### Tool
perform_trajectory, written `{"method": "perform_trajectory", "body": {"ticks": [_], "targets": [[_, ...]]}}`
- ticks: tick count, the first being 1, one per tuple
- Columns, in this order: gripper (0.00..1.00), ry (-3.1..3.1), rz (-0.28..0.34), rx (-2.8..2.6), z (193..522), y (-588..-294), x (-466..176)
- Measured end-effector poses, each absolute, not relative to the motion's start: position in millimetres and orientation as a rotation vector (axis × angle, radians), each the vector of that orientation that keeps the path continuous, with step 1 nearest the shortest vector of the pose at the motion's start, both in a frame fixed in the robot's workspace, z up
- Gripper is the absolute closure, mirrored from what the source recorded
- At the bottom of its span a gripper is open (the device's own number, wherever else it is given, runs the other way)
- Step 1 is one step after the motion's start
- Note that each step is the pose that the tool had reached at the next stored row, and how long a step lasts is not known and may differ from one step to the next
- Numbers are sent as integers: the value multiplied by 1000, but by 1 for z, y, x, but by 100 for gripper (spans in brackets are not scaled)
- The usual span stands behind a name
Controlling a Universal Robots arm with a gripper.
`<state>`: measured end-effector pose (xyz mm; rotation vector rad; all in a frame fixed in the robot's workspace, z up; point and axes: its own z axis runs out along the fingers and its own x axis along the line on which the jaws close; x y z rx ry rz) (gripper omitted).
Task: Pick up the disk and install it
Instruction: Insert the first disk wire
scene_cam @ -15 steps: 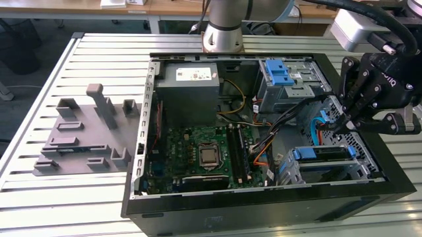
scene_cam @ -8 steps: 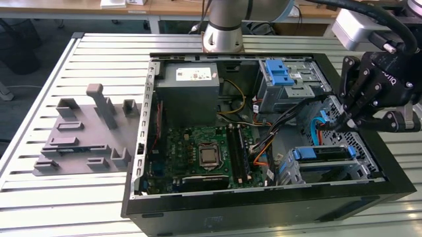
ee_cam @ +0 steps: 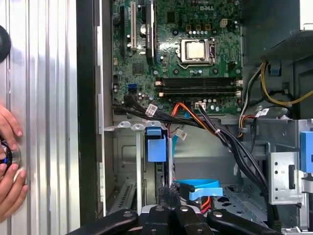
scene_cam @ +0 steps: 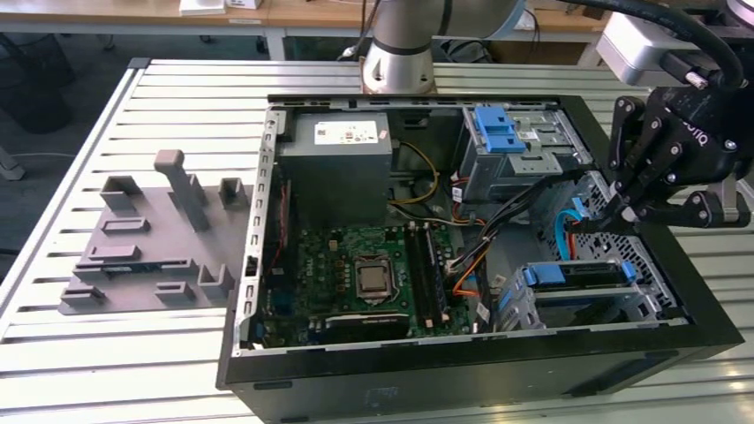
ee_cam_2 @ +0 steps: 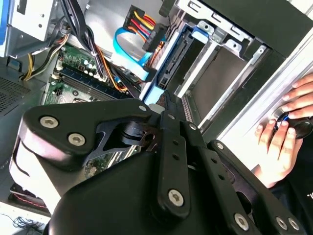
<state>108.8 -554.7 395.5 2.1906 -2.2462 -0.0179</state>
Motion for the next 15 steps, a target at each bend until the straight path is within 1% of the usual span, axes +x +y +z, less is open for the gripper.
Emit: {"method": "perform_trajectory", "body": {"ticks": [15], "targets": [[89,-2246,-18,2191,393,-543,118]]}}
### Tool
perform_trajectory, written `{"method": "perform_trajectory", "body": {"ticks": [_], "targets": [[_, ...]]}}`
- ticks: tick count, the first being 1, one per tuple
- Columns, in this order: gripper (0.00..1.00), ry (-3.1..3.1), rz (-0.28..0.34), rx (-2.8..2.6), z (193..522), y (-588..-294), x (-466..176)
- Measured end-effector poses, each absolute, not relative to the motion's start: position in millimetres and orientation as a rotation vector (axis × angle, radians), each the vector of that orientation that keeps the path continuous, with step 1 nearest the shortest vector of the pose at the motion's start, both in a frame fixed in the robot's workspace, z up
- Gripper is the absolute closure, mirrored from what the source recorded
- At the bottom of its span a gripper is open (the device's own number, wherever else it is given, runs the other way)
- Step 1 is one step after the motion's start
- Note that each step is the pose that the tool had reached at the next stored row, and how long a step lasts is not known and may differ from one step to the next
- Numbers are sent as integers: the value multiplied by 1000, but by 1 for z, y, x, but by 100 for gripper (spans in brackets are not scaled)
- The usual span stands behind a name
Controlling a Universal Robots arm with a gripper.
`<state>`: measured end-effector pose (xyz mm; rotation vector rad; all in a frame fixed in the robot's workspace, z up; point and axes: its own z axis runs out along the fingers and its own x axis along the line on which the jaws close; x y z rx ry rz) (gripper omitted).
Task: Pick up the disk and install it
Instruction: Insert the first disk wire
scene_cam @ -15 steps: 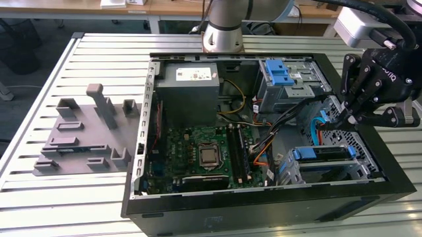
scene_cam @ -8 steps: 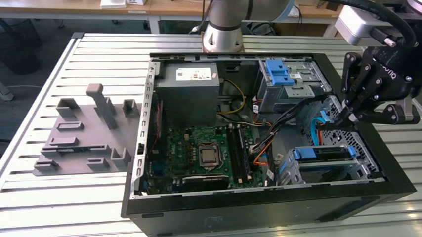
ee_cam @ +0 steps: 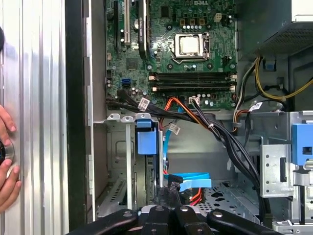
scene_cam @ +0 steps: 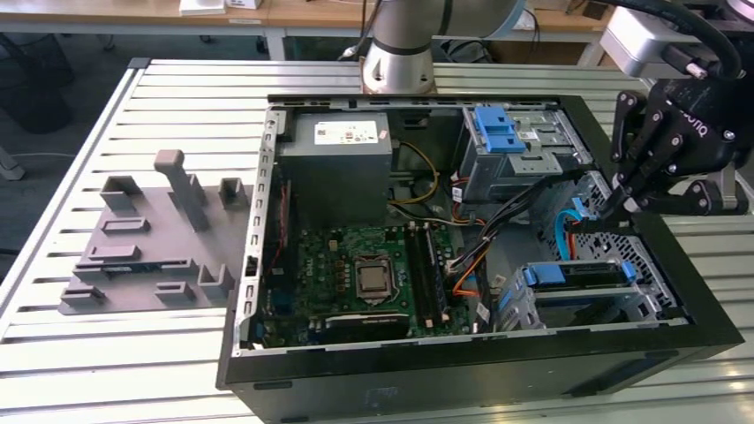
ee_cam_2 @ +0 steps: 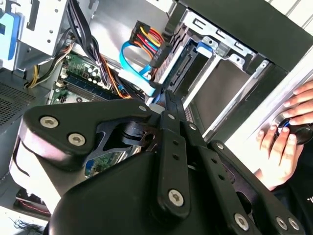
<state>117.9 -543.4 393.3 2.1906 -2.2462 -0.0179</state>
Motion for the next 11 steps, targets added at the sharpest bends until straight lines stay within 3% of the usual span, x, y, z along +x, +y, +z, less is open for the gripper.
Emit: {"method": "perform_trajectory", "body": {"ticks": [11], "targets": [[89,-2246,-18,2191,391,-536,124]]}}
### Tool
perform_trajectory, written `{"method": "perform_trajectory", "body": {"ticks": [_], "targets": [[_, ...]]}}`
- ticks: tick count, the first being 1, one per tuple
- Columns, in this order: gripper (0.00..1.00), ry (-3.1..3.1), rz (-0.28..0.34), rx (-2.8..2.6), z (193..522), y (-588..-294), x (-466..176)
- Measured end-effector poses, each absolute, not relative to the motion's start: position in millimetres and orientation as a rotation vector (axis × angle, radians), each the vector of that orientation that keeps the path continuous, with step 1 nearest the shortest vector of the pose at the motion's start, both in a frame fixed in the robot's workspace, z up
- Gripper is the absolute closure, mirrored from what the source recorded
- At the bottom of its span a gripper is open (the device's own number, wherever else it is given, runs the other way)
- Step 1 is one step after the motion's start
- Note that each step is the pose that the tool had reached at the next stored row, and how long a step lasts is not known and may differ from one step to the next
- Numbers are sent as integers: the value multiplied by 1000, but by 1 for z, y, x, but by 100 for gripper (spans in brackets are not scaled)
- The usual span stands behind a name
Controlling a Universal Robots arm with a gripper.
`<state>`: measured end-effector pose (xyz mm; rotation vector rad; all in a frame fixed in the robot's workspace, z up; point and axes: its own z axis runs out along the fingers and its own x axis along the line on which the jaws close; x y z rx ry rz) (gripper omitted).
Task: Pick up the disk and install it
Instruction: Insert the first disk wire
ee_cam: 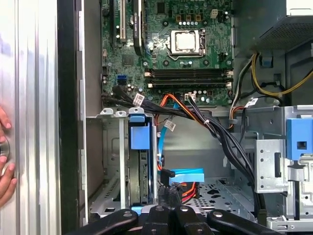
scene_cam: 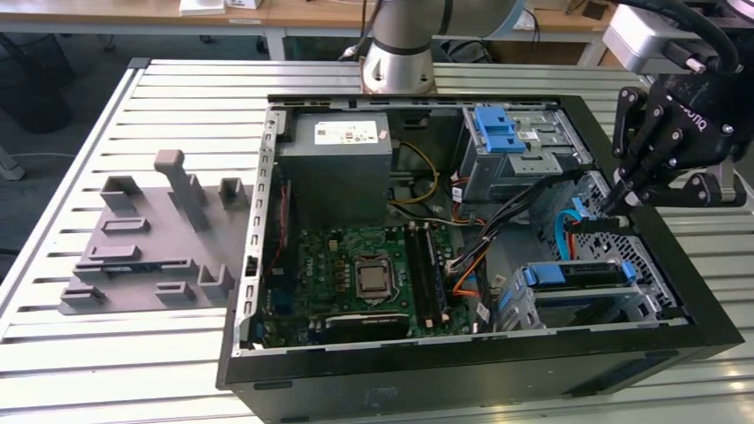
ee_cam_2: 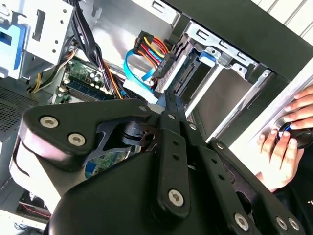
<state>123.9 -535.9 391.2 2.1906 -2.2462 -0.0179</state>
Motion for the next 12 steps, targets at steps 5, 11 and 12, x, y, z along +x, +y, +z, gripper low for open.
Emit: {"method": "perform_trajectory", "body": {"ticks": [5,11,12], "targets": [[89,-2246,-18,2191,390,-533,126],[89,-2246,-18,2191,389,-530,128],[89,-2246,-18,2191,388,-529,128]]}}
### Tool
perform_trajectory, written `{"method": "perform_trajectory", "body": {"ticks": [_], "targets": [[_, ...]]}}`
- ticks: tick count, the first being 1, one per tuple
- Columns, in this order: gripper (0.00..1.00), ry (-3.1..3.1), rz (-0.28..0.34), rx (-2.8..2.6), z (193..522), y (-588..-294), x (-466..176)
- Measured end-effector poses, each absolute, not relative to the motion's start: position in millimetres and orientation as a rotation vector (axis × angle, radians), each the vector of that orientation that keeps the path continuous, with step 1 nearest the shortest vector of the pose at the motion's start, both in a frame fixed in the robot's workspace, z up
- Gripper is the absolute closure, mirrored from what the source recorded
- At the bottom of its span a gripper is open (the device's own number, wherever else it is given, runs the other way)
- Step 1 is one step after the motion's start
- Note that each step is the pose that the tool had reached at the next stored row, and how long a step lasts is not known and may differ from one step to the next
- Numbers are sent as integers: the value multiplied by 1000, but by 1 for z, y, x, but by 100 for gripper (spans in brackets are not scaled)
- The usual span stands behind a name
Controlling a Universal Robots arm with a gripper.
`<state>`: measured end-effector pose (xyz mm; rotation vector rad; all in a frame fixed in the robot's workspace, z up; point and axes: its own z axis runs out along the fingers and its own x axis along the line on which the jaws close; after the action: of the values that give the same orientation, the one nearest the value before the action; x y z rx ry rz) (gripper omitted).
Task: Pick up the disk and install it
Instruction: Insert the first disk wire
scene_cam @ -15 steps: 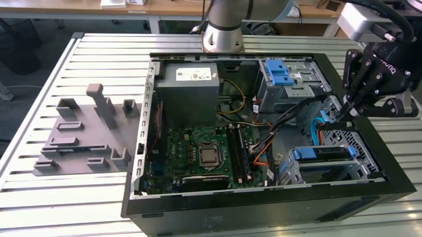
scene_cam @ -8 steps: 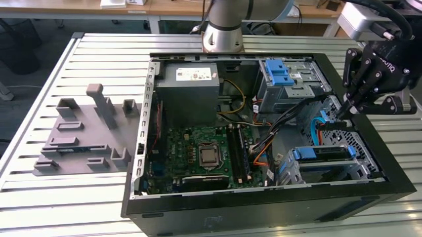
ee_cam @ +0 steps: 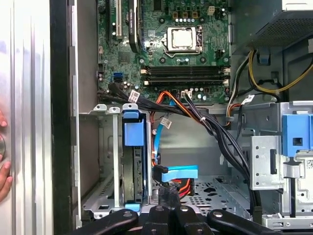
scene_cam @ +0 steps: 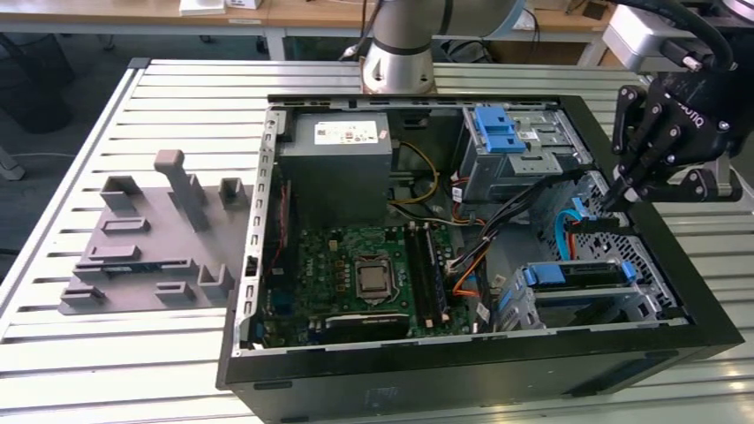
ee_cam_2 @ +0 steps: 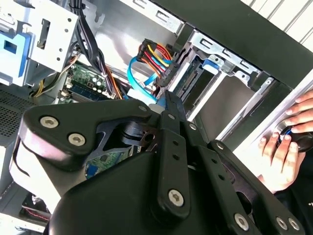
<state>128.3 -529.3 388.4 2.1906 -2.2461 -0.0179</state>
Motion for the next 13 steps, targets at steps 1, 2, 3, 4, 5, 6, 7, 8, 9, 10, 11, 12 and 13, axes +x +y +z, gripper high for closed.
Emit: {"method": "perform_trajectory", "body": {"ticks": [1,2,3,4,5,6,7,8,9,10,11,12,13], "targets": [[89,-2246,-18,2191,388,-529,128],[89,-2246,-18,2191,387,-529,129],[89,-2246,-18,2191,387,-528,129],[89,-2246,-18,2191,386,-528,130],[89,-2246,-18,2191,386,-527,130],[89,-2246,-18,2191,385,-526,130],[89,-2246,-17,2190,384,-526,131],[89,-2245,-15,2190,384,-525,131],[89,-2244,-12,2189,383,-524,131],[89,-2243,-7,2187,383,-523,132],[89,-2241,0,2185,382,-523,132],[89,-2238,10,2183,382,-522,132],[89,-2235,21,2180,381,-521,132]]}}
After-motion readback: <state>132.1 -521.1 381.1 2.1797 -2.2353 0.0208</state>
